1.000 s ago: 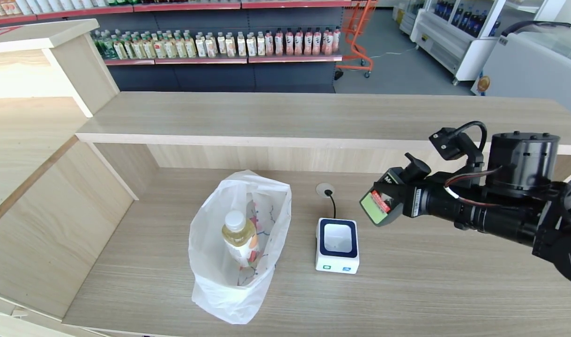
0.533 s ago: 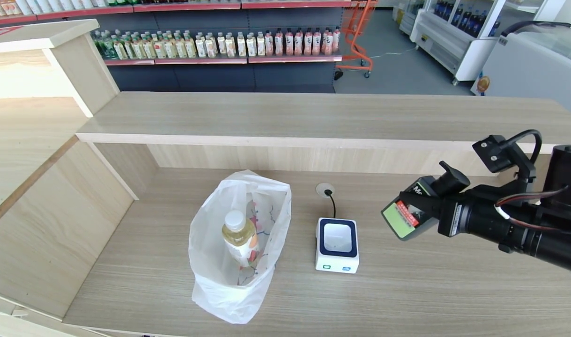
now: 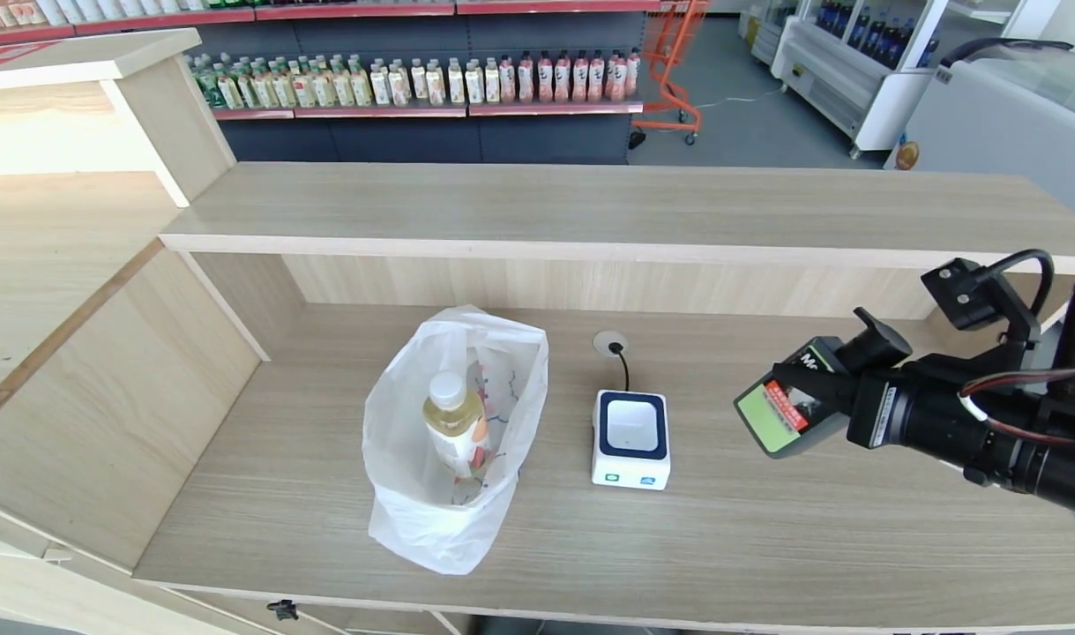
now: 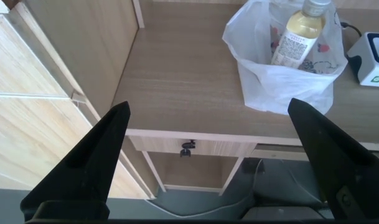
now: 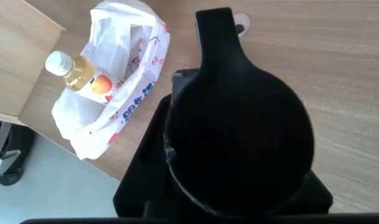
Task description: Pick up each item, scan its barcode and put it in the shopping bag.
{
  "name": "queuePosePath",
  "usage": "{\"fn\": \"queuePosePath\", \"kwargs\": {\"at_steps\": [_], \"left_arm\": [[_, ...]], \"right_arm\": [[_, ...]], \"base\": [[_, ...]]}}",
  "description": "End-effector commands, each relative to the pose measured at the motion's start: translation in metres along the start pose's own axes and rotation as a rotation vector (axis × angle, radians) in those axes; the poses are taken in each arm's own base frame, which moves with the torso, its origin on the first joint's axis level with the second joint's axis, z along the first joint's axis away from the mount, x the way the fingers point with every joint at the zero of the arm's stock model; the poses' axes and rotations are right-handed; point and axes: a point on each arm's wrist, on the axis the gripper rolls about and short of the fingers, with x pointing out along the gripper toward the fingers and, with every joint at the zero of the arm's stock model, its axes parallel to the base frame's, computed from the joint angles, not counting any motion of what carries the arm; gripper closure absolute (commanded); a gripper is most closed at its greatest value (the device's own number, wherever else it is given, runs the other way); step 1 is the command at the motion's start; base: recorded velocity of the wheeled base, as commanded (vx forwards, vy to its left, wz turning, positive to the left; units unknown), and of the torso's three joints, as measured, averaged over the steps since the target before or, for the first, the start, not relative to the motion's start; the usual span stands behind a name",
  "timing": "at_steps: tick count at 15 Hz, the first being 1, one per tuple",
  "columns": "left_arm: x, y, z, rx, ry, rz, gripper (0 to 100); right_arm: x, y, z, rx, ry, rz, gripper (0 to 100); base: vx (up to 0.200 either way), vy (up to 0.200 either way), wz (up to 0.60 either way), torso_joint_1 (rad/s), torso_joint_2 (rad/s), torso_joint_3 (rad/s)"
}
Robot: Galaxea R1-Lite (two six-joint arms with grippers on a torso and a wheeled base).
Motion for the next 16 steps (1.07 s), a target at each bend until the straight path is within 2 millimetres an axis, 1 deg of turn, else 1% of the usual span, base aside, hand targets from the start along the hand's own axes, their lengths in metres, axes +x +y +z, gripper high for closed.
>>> {"fn": "queuePosePath", "kwargs": {"at_steps": [1,4,7,10,11,14,15,16], "left_arm": [[0.0,0.0,0.0,0.001,0.0,0.0,0],[0.0,0.0,0.0,0.001,0.0,0.0,0],[0.0,0.0,0.0,0.001,0.0,0.0,0],[0.0,0.0,0.0,0.001,0.0,0.0,0],[0.0,0.0,0.0,-0.002,0.0,0.002,0],[0.0,0.0,0.0,-0.001,0.0,0.002,0],[0.0,0.0,0.0,-0.001,0.0,0.002,0],[0.0,0.0,0.0,-0.001,0.0,0.002,0]], "right_arm": [[0.001,-0.001,0.0,0.002,0.003,-0.002,100],[0.0,-0.001,-0.004,0.007,0.016,-0.004,100],[0.001,-0.002,-0.006,0.088,0.026,-0.01,100],[0.003,-0.003,-0.009,0.102,0.039,-0.014,100],[0.007,-0.007,-0.012,0.107,0.053,-0.03,100],[0.017,-0.014,-0.02,0.12,0.092,-0.055,100],[0.025,-0.016,-0.021,0.115,0.101,-0.058,100],[0.037,-0.016,-0.019,0.09,0.103,-0.05,100]], "base": [[0.0,0.0,0.0,0.0,0.0,0.0],[0.0,0.0,0.0,0.0,0.0,0.0],[0.0,0.2,0.0,0.01,0.0,-0.001],[0.0,0.2,0.0,0.002,0.0,0.002],[0.0,0.2,0.0,0.027,0.02,-0.002],[0.0,0.0,0.0,0.0,0.0,0.0],[0.0,0.0,0.0,0.0,0.0,0.0],[0.0,0.0,0.0,0.0,0.0,0.0]]}}
